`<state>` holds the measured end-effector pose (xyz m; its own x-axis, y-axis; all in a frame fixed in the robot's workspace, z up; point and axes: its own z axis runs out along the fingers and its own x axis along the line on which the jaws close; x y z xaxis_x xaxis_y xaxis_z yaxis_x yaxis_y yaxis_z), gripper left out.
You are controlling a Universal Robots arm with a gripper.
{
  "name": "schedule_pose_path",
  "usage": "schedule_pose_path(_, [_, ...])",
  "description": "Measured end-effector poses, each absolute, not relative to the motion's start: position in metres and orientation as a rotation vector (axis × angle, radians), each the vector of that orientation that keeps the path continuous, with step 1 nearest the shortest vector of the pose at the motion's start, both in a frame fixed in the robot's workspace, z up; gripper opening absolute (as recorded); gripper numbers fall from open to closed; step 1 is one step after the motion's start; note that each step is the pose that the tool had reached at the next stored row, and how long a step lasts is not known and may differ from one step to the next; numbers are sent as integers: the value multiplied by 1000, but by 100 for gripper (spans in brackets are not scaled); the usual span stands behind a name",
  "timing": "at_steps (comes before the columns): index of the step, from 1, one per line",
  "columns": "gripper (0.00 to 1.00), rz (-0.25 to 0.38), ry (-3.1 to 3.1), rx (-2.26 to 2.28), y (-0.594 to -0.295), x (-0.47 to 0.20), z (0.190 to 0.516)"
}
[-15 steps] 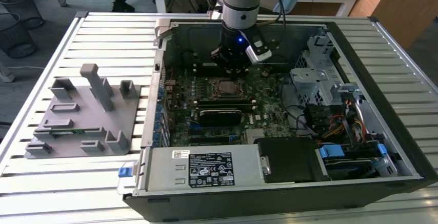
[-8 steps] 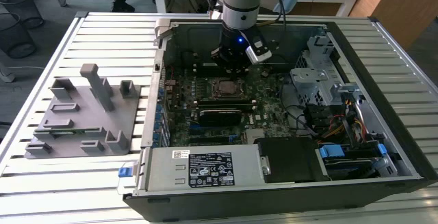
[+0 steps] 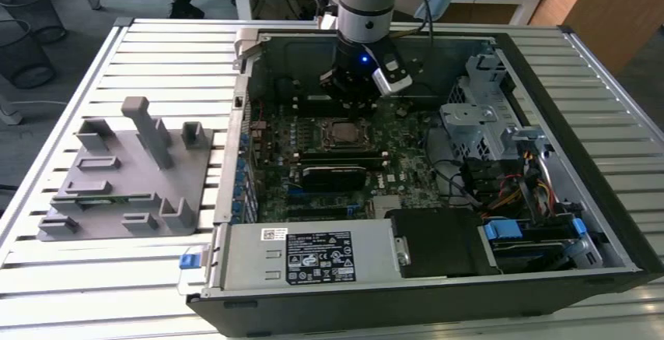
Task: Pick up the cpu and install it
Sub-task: 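Install the first cpu locking lever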
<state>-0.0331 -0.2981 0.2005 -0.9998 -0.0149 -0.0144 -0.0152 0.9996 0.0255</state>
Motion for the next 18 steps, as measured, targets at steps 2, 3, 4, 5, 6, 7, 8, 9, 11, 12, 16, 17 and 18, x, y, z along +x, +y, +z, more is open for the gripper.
schedule_pose_path(2, [11, 40, 3127, -24, -298, -33, 203])
schedule_pose_path(3, [11, 40, 3127, -24, -298, -33, 204])
schedule_pose_path(4, [11, 40, 3127, -24, -298, -33, 204])
schedule_pose_path(5, [11, 40, 3127, -24, -298, -33, 204])
schedule_pose_path(6, [11, 40, 3127, -24, -299, -33, 204])
schedule_pose_path(7, [11, 39, 3127, -24, -300, -33, 204])
schedule_pose_path(8, [11, 39, 3127, -24, -300, -33, 204])
schedule_pose_path(9, [11, 39, 3127, -24, -301, -33, 204])
schedule_pose_path(11, [11, 39, 3127, -23, -301, -33, 204])
schedule_pose_path(12, [11, 39, 3127, -24, -301, -33, 204])
schedule_pose_path(16, [11, 39, 3127, -24, -302, -33, 204])
schedule_pose_path(17, [11, 39, 3127, -24, -302, -33, 204])
schedule_pose_path(18, [11, 39, 3127, -24, -302, -33, 204])
